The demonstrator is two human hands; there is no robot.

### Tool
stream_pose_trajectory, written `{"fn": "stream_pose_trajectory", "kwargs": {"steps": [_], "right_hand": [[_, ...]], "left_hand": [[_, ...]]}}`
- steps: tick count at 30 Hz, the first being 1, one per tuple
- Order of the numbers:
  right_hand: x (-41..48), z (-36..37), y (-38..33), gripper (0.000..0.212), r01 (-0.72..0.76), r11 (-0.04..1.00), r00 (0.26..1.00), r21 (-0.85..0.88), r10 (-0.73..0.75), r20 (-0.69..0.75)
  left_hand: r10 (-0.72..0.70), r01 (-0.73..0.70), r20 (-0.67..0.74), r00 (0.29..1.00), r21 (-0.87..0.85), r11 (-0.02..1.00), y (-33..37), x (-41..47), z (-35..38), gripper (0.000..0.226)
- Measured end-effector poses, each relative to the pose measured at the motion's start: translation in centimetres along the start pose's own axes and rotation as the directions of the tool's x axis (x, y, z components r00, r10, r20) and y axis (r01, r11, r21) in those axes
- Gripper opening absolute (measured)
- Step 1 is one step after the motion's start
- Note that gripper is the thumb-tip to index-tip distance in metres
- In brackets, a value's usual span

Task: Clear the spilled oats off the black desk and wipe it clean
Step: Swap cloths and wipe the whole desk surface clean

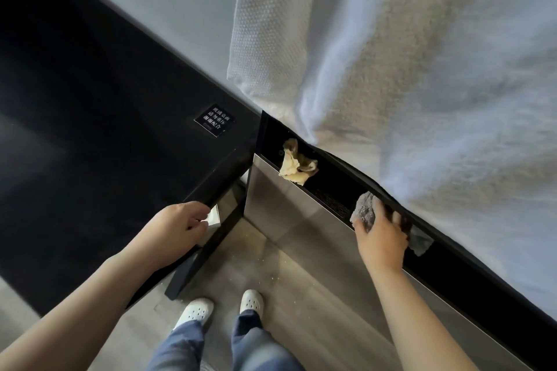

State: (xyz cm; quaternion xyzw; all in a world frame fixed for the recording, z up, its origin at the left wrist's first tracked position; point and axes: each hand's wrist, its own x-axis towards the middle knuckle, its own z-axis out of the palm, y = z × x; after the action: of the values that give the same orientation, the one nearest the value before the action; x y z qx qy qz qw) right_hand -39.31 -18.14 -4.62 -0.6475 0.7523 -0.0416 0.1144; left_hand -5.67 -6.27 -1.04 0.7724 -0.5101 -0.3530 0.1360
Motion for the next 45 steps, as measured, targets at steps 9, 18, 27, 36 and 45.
{"fn": "stream_pose_trajectory", "kwargs": {"steps": [9, 18, 27, 36, 45], "right_hand": [[0.4, 1.8, 1.9, 0.048, 0.05, 0.996, 0.994, 0.073, -0.056, 0.09], [-5.5, 0.7, -2.5, 0.03, 0.176, 0.839, 0.954, 0.514, -0.274, 0.121], [-8.0, 2.0, -10.6, 0.021, 0.114, 0.747, 0.893, 0.655, -0.366, 0.262], [-8.2, 5.6, -20.8, 0.023, 0.008, 0.775, 0.979, 0.632, -0.136, 0.154], [-6.5, 8.1, -27.6, 0.028, -0.087, 0.782, 0.995, 0.617, 0.104, 0.009]], "left_hand": [[0.009, -0.009, 0.007, 1.0, 0.039, 0.999, 1.9, -1.5, 1.8, 0.025], [-0.115, 0.116, -0.026, 0.993, 0.055, 0.992, -0.1, -3.6, 2.4, 0.023], [-0.205, 0.205, -0.011, 0.979, 0.139, 0.969, -7.3, -5.7, 0.0, 0.032], [-0.186, 0.196, -0.083, 0.979, 0.132, 0.972, -16.4, -2.8, -6.7, 0.058], [0.041, -0.048, 0.04, 0.998, 0.196, 0.979, -20.1, 4.1, -11.8, 0.061]]}}
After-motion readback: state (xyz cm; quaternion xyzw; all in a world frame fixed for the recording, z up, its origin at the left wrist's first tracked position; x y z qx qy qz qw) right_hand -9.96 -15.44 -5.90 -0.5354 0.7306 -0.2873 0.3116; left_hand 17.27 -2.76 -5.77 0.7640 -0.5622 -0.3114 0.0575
